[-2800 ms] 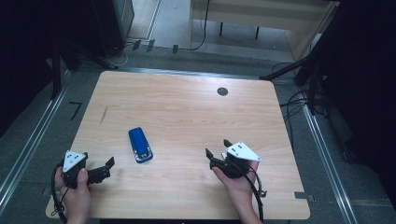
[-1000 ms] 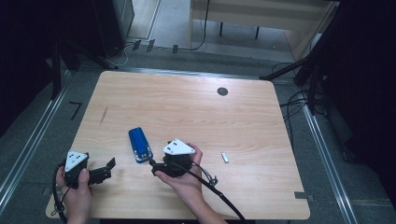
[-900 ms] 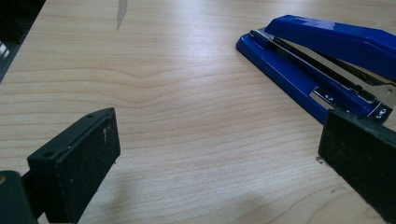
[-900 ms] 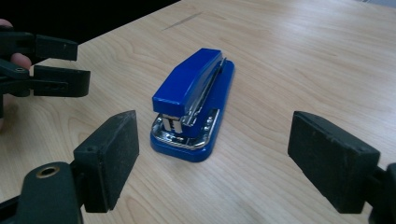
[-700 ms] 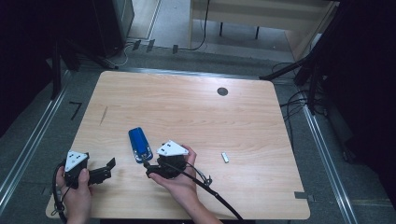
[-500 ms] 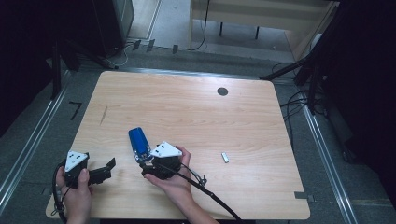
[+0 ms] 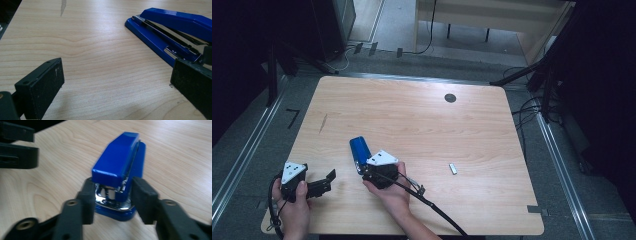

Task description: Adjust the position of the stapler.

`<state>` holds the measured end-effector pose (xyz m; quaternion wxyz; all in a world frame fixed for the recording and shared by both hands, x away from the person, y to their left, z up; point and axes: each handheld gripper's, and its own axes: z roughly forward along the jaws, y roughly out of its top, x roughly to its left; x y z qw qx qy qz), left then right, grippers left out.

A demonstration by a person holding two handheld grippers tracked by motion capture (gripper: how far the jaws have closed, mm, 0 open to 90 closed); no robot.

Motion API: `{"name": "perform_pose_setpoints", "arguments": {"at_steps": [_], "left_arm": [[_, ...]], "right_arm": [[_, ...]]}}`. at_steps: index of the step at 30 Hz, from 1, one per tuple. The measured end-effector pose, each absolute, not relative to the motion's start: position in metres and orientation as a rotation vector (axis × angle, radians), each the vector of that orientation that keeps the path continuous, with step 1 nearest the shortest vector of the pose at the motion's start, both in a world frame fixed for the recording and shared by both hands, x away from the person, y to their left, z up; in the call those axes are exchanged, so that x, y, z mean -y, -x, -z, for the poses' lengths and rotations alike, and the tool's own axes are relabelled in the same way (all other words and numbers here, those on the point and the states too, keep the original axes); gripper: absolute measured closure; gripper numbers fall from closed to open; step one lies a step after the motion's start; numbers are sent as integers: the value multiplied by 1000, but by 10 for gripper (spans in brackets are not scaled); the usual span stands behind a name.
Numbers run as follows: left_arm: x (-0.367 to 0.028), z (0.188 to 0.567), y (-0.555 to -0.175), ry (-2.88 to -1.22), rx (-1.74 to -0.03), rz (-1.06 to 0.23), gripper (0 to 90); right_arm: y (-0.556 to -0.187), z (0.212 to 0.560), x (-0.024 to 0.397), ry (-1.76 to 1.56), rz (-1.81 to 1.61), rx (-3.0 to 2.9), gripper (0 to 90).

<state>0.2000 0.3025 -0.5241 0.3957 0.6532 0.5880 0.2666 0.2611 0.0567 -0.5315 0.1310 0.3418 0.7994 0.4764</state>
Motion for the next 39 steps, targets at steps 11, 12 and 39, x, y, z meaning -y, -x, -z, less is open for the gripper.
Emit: {"name": "perform_pose_setpoints", "arguments": {"at_steps": [11,12,39], "left_arm": [[-303,524,-200,-1658,-1489,-665,0],[-303,524,-200,-1657,-1492,-663,0],[-303,525,-200,-1661,-1488,-662,0]], "right_arm": [[-277,532,-42,-1039,-1352,-2316,553],[-277,532,-42,-1035,-1352,-2317,546],[-291,534,-61,-880,-1304,-2341,668]]}}
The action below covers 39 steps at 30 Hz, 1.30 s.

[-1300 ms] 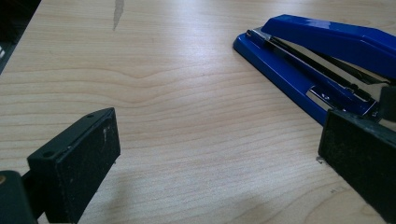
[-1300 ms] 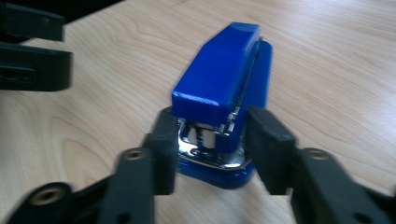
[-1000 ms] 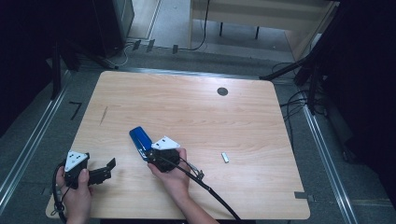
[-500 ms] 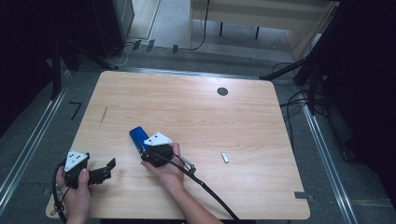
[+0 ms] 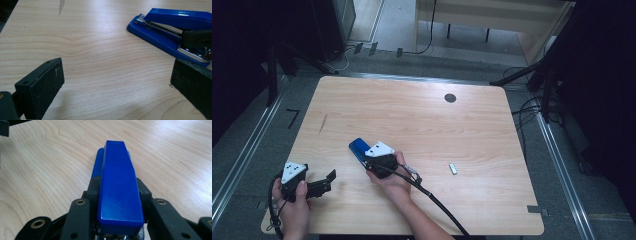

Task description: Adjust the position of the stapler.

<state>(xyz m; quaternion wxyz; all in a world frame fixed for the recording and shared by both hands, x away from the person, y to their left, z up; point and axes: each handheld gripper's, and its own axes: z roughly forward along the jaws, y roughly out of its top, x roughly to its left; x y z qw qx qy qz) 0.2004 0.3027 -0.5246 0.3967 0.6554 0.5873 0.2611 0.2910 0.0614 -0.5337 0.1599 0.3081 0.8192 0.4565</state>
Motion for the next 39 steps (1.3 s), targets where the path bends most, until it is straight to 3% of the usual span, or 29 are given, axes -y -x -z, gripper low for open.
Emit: {"name": "perform_pose_setpoints", "arguments": {"at_steps": [29,36,39], "left_arm": [[-302,525,-200,-1656,-1498,-664,0],[-295,524,-198,-1680,-1480,-759,0],[-289,522,-197,-1683,-1460,-737,0]], "right_arm": [[-263,536,9,-742,-1326,-2405,671],[-252,537,32,-724,-1333,-2402,670],[-249,538,39,-726,-1334,-2402,670]]}}
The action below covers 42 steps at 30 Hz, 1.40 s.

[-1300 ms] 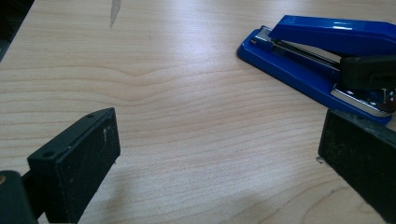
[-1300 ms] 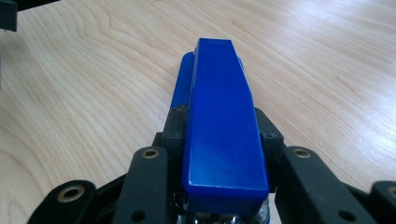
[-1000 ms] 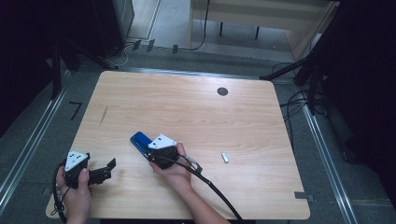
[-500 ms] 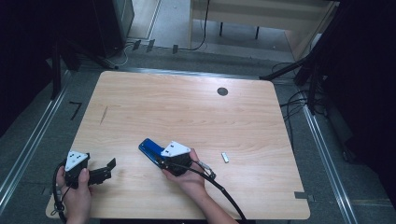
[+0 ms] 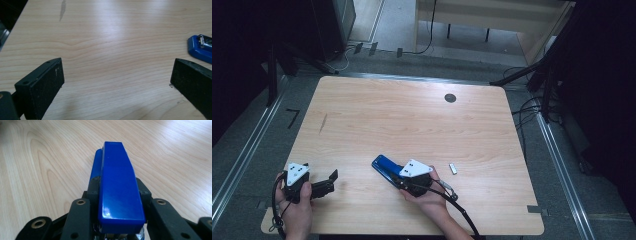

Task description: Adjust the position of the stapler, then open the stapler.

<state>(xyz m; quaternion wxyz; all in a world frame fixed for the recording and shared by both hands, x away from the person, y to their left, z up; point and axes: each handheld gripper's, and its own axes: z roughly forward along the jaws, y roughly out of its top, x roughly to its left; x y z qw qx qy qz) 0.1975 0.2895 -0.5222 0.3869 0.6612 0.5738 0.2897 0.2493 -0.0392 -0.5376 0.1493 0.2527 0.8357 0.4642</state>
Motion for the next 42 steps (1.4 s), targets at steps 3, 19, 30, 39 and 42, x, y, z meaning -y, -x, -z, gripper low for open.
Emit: {"name": "perform_pose_setpoints", "arguments": {"at_steps": [3,19,30,39,42], "left_arm": [[-282,520,-197,-1693,-1424,-722,0],[-238,519,-191,-1769,-1318,-676,0],[-196,523,-186,-1840,-1216,-661,274],[-163,530,-192,-1894,-1117,-463,695],[-153,530,-194,-1921,-1068,-416,775]], "right_arm": [[-246,538,45,-730,-1337,-2401,670],[-223,540,78,-738,-1347,-2390,665],[-201,529,110,-758,-1432,-2415,484],[-188,529,139,-822,-1505,-2406,640],[-188,530,141,-833,-1491,-2409,696]]}}
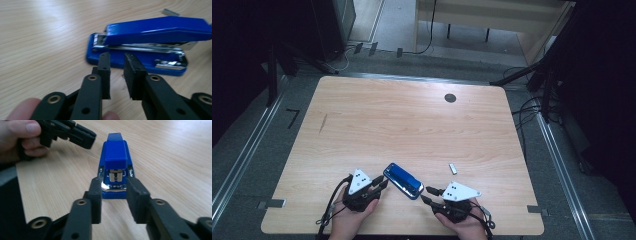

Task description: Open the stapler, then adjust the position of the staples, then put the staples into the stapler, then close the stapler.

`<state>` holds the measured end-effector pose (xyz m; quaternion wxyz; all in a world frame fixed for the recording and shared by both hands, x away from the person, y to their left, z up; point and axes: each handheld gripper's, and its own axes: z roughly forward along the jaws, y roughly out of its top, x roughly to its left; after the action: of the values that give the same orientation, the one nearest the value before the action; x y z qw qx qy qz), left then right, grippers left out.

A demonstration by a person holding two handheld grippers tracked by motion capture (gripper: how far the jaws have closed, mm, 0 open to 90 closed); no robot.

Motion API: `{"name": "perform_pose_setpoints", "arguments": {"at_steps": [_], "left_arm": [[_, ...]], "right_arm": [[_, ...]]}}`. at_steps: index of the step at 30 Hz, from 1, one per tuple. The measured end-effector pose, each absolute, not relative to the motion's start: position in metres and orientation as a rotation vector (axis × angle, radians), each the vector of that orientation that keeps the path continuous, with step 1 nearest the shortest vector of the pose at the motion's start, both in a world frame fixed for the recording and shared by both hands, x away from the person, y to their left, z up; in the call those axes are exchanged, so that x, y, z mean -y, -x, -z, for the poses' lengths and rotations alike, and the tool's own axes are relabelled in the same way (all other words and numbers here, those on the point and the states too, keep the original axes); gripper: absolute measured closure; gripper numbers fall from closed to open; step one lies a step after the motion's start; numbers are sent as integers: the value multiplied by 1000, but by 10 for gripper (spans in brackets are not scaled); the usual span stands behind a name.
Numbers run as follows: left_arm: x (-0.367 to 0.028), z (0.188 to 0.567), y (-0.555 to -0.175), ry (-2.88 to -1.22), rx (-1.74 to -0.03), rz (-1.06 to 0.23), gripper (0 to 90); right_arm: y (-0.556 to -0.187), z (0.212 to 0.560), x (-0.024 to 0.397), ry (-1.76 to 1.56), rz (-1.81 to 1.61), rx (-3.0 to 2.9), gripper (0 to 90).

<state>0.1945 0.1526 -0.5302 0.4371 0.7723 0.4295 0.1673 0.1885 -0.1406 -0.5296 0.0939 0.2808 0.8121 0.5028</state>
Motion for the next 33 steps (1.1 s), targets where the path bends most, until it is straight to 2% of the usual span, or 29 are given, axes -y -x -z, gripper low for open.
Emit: {"name": "perform_pose_setpoints", "arguments": {"at_steps": [1,3,7,11,22,33], "left_arm": [[-153,530,-194,-1921,-1068,-416,799],[-143,531,-196,-1959,-1049,-356,829],[-132,532,-199,-1990,-1003,-351,873],[-123,532,-202,-2032,-982,-365,900],[-121,533,-204,-2017,-1012,-342,900],[-120,533,-203,-2022,-1004,-349,900]], "right_arm": [[-188,530,141,-833,-1491,-2409,696],[-191,531,141,-880,-1488,-2393,751],[-192,534,139,-895,-1486,-2416,822],[-194,535,137,-903,-1476,-2436,843],[-195,534,132,-915,-1461,-2427,900],[-194,535,127,-907,-1438,-2431,900]]}}
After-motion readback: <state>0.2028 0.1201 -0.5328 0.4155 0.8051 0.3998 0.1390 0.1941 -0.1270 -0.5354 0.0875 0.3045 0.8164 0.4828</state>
